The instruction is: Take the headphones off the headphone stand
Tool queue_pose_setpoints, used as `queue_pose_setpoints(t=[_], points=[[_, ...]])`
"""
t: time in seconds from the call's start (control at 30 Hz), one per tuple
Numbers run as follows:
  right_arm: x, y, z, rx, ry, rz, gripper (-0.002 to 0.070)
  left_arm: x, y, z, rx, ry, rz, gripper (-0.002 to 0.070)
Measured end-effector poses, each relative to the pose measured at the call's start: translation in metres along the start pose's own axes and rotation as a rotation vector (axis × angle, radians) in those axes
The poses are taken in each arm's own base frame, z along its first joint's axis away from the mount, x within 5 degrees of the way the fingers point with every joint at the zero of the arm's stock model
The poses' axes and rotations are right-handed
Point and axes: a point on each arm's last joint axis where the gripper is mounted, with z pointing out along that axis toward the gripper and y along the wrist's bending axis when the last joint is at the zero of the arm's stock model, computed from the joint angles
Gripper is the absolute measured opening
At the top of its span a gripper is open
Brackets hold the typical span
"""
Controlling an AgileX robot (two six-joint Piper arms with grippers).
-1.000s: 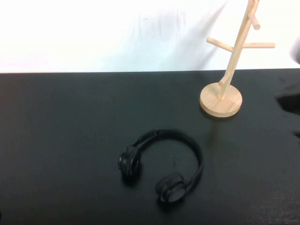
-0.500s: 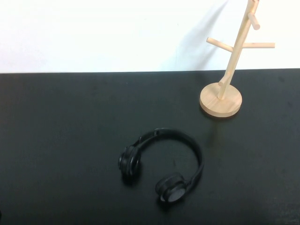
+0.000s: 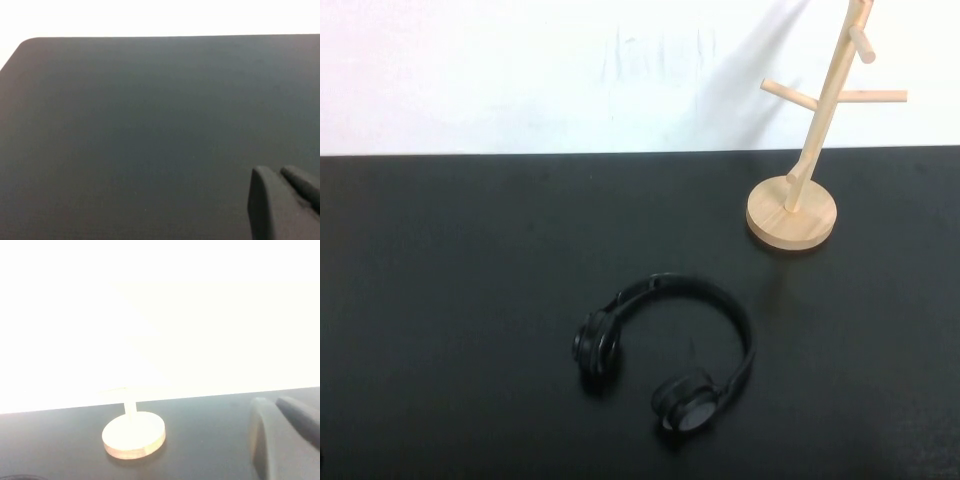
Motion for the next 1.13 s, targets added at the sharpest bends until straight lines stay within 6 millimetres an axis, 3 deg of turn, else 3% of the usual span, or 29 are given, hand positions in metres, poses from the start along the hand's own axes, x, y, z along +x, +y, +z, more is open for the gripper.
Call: queue_pose_setpoints(t=[0.13,0.27,0.4,0.57,1.13], points=[[0.002,0.001,0.000,-0.006,0.023,-0.004,-0.0007,0.000,0.000,0.000,0.000,0.000,0.000,0.0000],[0.006,0.001,0.000,-0.013,0.069,-0.125,-0.0007,0.000,0.000,0.000,0.000,0.000,0.000,0.0000],[0.019,-0.002,-0.002,0.015,0.214,-0.066,-0.0007,0.000,0.000,0.000,0.000,0.000,0.000,0.0000],[0.033,-0.006,-0.006,0.041,0.370,-0.125,-0.0007,0.000,0.000,0.000,0.000,0.000,0.000,0.0000],[0.032,-0.006,-0.006,0.042,0.370,-0.135,-0.0007,0.000,0.000,0.000,0.000,0.000,0.000,0.0000]])
